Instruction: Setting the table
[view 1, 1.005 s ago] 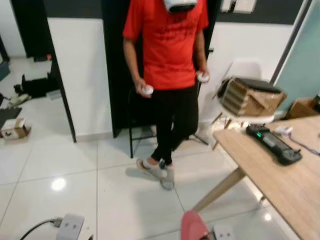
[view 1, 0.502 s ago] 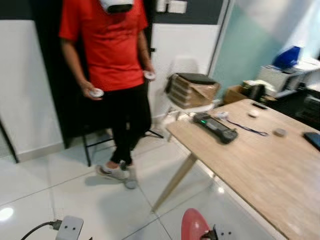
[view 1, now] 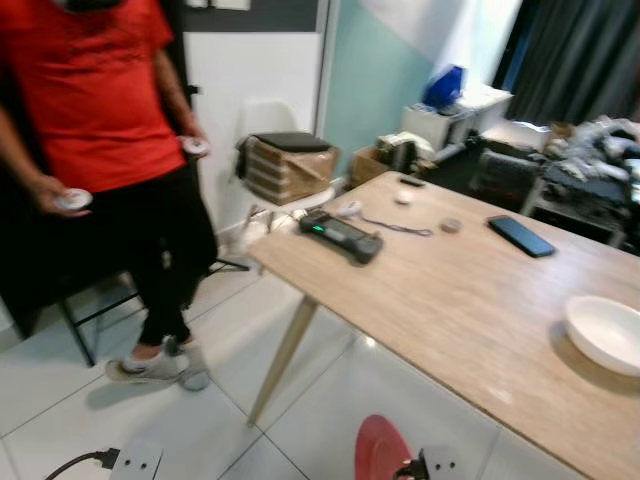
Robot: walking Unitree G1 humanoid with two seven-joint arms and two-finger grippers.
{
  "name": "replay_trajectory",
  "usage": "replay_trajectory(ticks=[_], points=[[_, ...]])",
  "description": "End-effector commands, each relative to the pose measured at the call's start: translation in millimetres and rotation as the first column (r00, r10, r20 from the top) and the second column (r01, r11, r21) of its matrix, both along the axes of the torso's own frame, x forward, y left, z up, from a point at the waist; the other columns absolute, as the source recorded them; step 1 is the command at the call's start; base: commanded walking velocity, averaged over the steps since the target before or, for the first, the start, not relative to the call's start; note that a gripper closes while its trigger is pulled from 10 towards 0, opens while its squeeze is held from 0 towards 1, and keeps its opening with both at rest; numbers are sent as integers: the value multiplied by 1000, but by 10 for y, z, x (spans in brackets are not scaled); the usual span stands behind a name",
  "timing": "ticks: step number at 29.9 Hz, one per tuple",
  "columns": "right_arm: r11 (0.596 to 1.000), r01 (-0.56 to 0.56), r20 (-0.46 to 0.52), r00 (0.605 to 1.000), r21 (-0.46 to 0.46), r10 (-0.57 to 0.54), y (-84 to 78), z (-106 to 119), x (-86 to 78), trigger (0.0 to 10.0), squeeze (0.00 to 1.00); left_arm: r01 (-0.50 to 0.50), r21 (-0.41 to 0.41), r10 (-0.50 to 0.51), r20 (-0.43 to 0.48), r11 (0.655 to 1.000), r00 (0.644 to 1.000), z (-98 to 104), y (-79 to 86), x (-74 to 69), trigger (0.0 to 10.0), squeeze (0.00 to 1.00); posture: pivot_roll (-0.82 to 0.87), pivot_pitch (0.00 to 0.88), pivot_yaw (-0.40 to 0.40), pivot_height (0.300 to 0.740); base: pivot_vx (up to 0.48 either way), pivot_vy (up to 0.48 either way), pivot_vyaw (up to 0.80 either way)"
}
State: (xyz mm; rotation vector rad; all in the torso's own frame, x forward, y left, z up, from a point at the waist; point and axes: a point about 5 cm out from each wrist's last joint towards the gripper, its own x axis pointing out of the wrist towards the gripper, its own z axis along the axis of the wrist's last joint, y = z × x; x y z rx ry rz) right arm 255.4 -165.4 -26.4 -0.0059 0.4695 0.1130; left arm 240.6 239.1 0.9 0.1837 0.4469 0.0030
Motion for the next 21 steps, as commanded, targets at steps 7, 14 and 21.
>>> replay_trajectory(ticks=[7, 14, 21], points=[[1000, 18, -13, 1000, -9, -18, -60, -20, -25, 10000, 0, 12, 7, -12, -25, 1000, 1000, -47, -6, -38, 10000, 0, 71, 78, 34, 740, 0, 0, -800], [1000, 19, -12, 1000, -10, -19, -64, -20, -24, 10000, 0, 13, 8, -13, -26, 1000, 1000, -52, -6, -36, 10000, 0, 70, 74, 34, 740, 0, 0, -800], [1000, 19, -14, 1000, -12, -20, -71, -22, -26, 10000, 0, 15, 8, -15, -28, 1000, 1000, -59, -9, -36, 10000, 0, 68, 73, 35, 740, 0, 0, -800]])
